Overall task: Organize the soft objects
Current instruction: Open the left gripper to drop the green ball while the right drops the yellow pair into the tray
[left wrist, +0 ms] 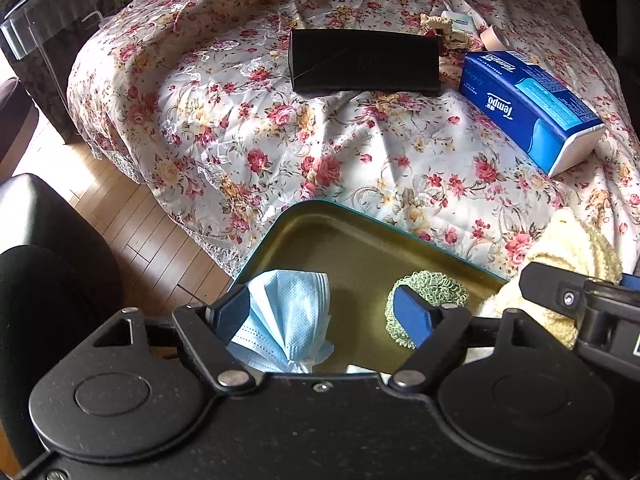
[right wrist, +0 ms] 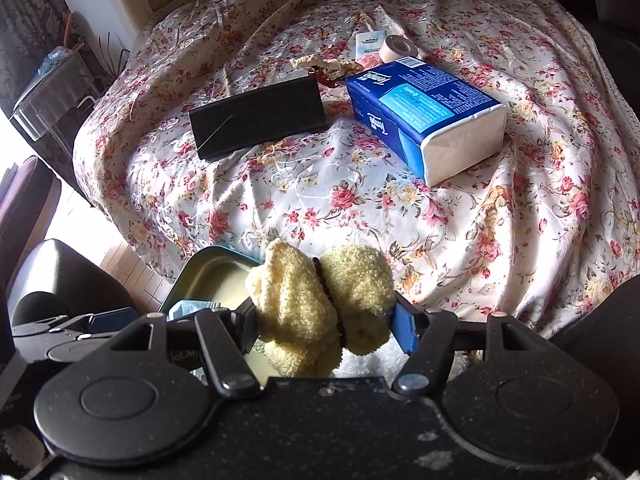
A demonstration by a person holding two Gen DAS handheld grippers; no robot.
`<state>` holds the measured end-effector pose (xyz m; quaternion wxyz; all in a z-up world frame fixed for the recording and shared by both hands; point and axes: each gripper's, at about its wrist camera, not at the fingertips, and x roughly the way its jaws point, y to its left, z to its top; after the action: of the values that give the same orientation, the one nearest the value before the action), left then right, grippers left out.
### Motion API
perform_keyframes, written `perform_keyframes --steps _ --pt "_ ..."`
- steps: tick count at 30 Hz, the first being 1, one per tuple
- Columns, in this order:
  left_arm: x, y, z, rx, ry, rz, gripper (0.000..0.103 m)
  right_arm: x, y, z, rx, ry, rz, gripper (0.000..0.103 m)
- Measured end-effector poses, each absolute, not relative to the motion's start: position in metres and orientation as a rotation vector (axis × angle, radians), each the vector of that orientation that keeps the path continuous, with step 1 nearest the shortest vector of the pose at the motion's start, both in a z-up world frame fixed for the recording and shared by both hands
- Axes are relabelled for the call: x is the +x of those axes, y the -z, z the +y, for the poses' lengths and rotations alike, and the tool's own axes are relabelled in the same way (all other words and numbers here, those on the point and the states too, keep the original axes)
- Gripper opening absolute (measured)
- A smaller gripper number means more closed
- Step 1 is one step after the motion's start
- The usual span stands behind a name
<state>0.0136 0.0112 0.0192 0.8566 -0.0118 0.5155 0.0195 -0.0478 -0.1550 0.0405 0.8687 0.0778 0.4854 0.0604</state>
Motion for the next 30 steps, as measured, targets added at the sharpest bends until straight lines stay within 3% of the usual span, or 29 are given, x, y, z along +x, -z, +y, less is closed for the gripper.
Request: perform_keyframes --steps 15,21,30 --pt "0.02 -0.02 0.025 -0.038 -0.091 1.071 0.081 -0.057 -0.041 -0.146 0.117 -0.213 1.047 0.065" --pt "0.022 -0.02 0.028 -0.04 -0.099 1.069 0.081 -0.061 -0.036 -0.143 0.09 -0.236 1.075 0.076" --pt "0.023 -0.019 0.024 -0.038 -0.093 1.075 0.081 -0.06 -0.043 -0.15 0.088 -0.218 1.05 0.076"
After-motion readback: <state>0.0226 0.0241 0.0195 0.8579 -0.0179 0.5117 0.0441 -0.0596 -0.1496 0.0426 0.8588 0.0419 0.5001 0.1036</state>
